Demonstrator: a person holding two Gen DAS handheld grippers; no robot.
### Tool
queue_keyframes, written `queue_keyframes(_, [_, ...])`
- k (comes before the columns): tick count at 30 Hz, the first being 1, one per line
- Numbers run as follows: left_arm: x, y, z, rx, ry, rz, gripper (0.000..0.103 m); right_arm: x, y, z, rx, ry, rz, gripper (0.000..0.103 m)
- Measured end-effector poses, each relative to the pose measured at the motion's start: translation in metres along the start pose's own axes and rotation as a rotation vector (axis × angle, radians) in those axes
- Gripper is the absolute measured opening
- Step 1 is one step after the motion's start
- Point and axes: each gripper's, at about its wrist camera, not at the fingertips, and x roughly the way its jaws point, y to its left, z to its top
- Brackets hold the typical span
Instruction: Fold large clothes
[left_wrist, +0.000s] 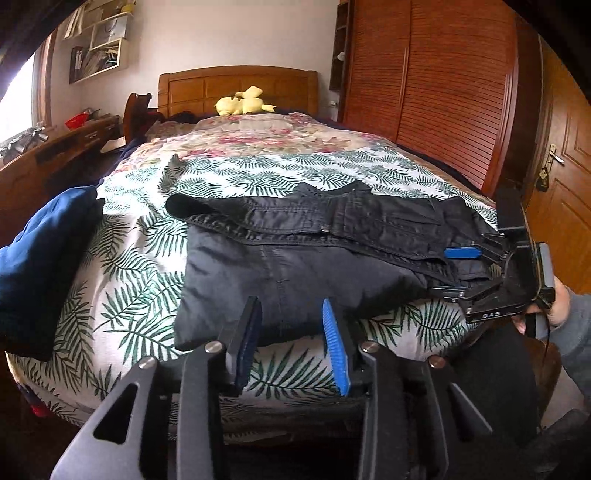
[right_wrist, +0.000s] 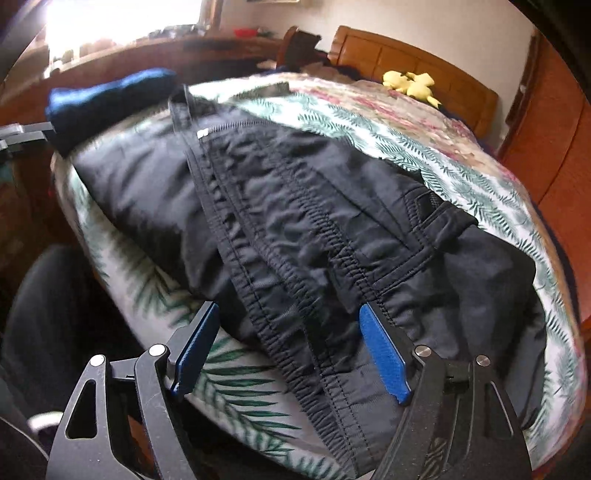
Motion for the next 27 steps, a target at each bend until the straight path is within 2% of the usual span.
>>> queue_keyframes(2, [-0.001,-0.003,-0.001,0.003,-0.003,-0.005,0.033,0.003,0.002,0.0,-0.029,0.01,-0.019,0.078])
queue_keyframes(4, [0.0,-0.004,-0.001,0.008,-0.006,-0.009,0.033,0.004,0.001,0.0,-0.061,0.029,-0.047,0.052])
queue_keyframes(5, [0.001,-0.005,-0.001,0.012,-0.007,-0.011,0.034,0.003,-0.002,0.001,-0.064,0.033,-0.029,0.047])
queue_keyframes(7, [0.002,-0.006,0.0,0.018,-0.01,-0.011,0.034,-0.003,-0.011,0.004,-0.06,0.031,0.019,0.01])
queue_keyframes(10, [0.006,-0.005,0.001,0.017,-0.015,-0.015,0.034,-0.011,-0.03,0.011,-0.036,0.018,0.02,0.004])
queue_keyframes(19, [0.024,0.006,0.006,0.017,-0.027,-0.018,0.034,-0.021,-0.091,0.059,-0.037,-0.067,-0.126,0.001])
queue_keyframes(23, [0.033,0.013,0.008,-0.004,-0.033,-0.016,0.034,0.002,-0.133,0.102,-0.002,-0.073,-0.21,0.001])
queue_keyframes(25, [0.037,0.015,0.008,-0.009,-0.03,-0.02,0.034,0.022,-0.155,0.127,-0.005,-0.055,-0.289,0.001])
queue_keyframes(27, [0.043,0.015,0.006,-0.001,-0.014,-0.016,0.034,0.038,-0.172,0.142,0.011,-0.036,-0.329,0.001])
